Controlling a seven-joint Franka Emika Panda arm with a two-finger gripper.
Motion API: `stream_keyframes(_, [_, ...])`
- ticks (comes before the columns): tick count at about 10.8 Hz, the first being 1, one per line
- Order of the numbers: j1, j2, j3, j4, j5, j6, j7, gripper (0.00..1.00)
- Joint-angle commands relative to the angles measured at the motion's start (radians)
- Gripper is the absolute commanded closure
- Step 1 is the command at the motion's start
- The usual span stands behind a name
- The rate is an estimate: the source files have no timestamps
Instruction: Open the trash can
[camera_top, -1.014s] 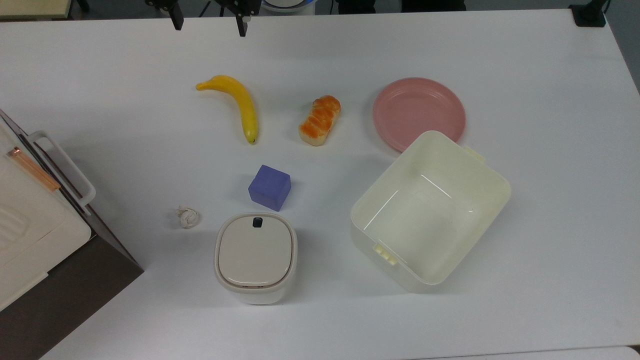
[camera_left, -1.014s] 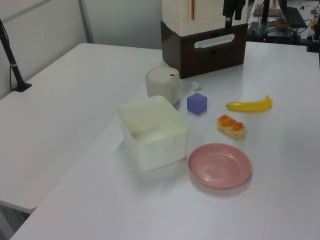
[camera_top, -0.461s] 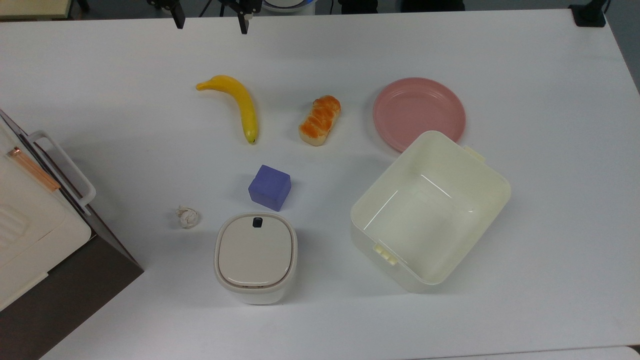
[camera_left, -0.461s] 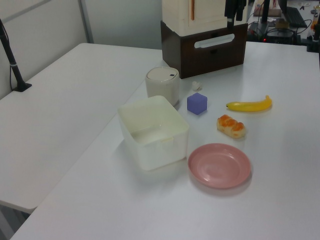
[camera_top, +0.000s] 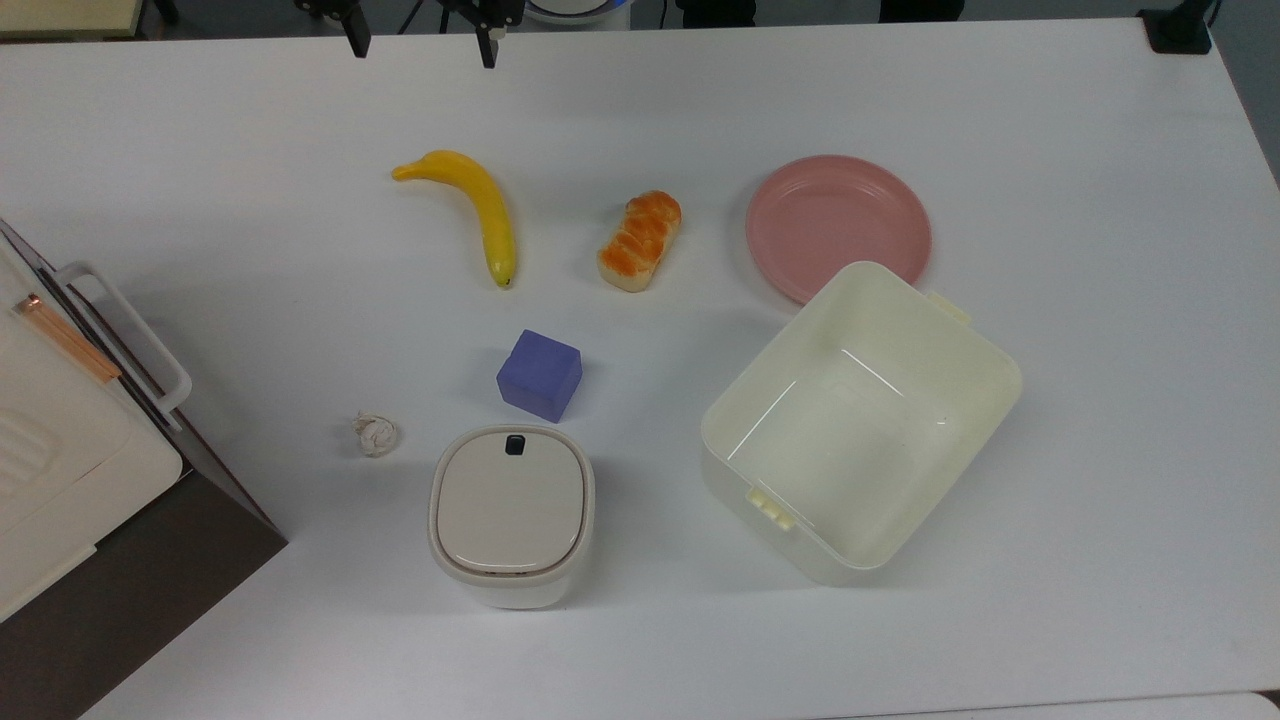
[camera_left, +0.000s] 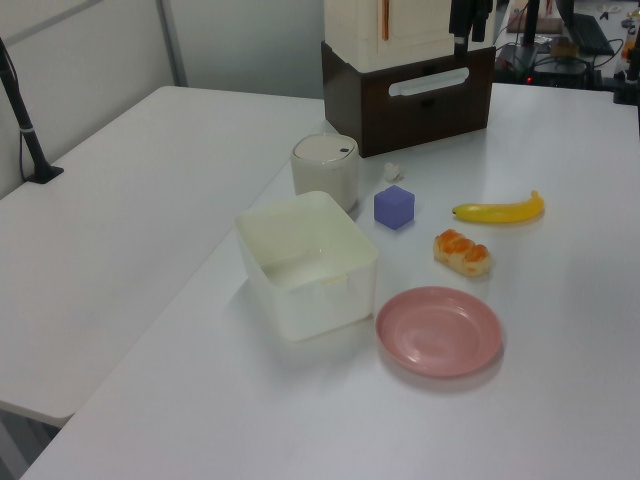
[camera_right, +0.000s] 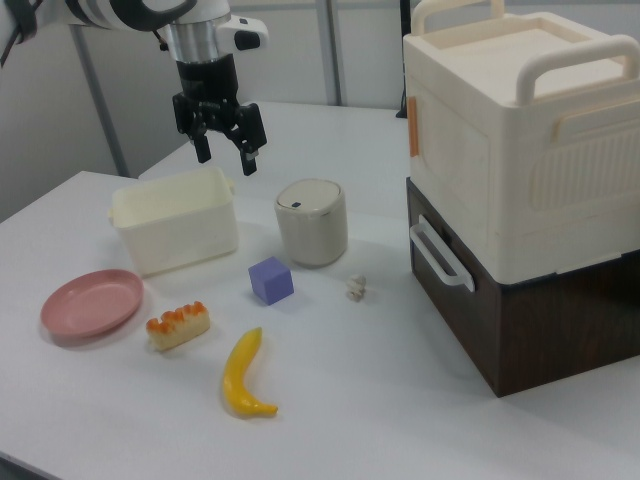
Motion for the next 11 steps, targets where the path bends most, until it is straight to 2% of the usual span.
stream_keyframes(1, [0.008,-0.012,-0.007,0.003,0.018,-0.029,-0.025,0.0])
stream_keyframes(11, [0.011,-0.01,-0.006,0.002,0.019,-0.017,-0.027,0.0])
